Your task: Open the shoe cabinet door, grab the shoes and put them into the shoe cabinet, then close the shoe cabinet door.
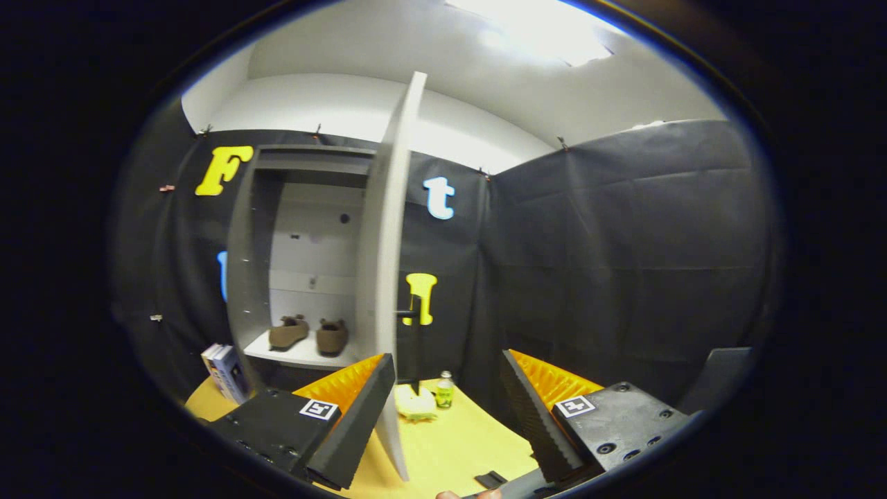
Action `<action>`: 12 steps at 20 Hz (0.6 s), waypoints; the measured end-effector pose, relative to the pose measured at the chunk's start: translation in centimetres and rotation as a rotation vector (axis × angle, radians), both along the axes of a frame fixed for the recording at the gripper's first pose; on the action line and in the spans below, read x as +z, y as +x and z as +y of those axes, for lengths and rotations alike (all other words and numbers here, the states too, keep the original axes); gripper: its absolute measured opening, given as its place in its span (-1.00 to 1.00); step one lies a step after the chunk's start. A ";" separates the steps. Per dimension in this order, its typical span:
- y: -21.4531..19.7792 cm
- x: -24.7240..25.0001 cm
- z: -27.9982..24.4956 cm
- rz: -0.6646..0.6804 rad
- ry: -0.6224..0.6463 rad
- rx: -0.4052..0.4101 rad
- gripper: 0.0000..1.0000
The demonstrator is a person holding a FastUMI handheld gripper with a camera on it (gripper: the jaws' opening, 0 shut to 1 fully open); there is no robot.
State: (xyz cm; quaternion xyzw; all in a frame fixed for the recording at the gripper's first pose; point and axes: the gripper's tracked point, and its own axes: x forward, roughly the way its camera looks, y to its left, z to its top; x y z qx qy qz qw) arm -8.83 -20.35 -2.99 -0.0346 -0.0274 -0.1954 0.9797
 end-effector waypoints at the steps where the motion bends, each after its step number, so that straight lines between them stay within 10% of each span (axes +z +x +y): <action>1: 0.3 -0.1 -1.6 0.004 0.001 -0.027 0.95; 12: 8.5 -4.4 -6.5 0.096 0.106 -0.025 0.96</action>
